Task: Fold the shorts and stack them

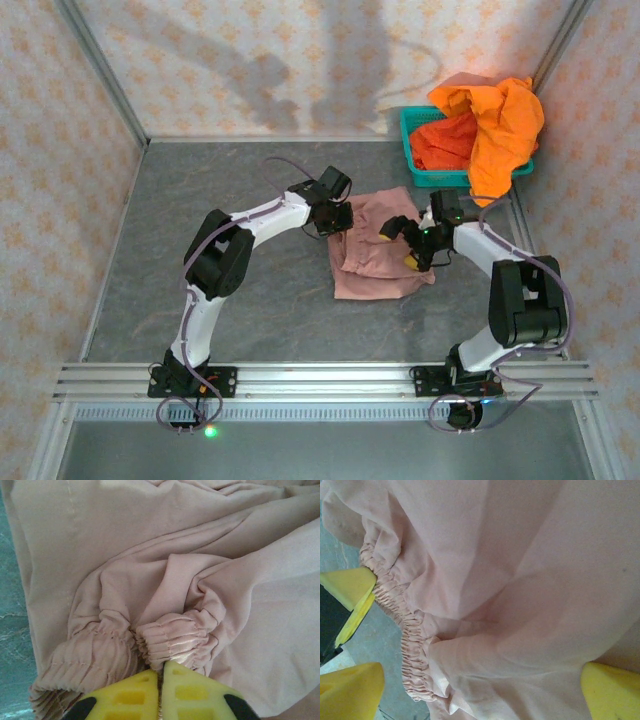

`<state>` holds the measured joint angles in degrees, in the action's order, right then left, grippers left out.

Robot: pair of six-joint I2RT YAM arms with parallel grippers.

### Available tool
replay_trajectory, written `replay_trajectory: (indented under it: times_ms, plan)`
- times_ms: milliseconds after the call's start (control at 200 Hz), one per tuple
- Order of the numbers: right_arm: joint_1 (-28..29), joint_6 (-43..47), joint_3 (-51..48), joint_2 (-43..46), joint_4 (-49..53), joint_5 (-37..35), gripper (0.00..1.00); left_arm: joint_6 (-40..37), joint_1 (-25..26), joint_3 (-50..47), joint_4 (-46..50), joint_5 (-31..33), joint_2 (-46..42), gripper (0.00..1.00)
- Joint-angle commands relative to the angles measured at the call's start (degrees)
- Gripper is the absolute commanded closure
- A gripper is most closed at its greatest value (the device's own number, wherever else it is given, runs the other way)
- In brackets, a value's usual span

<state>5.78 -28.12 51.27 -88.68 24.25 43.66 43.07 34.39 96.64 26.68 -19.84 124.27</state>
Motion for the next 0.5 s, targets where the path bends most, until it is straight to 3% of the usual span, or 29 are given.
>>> replay_trajectory:
  times_ms: [0, 190, 495]
  plan:
    - [-0.57, 1.45, -1.57, -0.6, -0.58, -1.62, 0.01, -1.06, -0.02, 0.21, 2.11, 3.1, -1.08, 1.0]
    - [-2.0, 1.52, -2.88, 0.69, -0.28, -1.03, 0.01, -1.16, -1.6, -5.39, 0.57, 6.29, -8.24, 1.0]
    - [-2.0, 1.3, -5.29, 0.57, -0.12, -0.03, 0.01, -0.63, -4.38, -12.05, -1.82, 6.84, -11.04, 1.0]
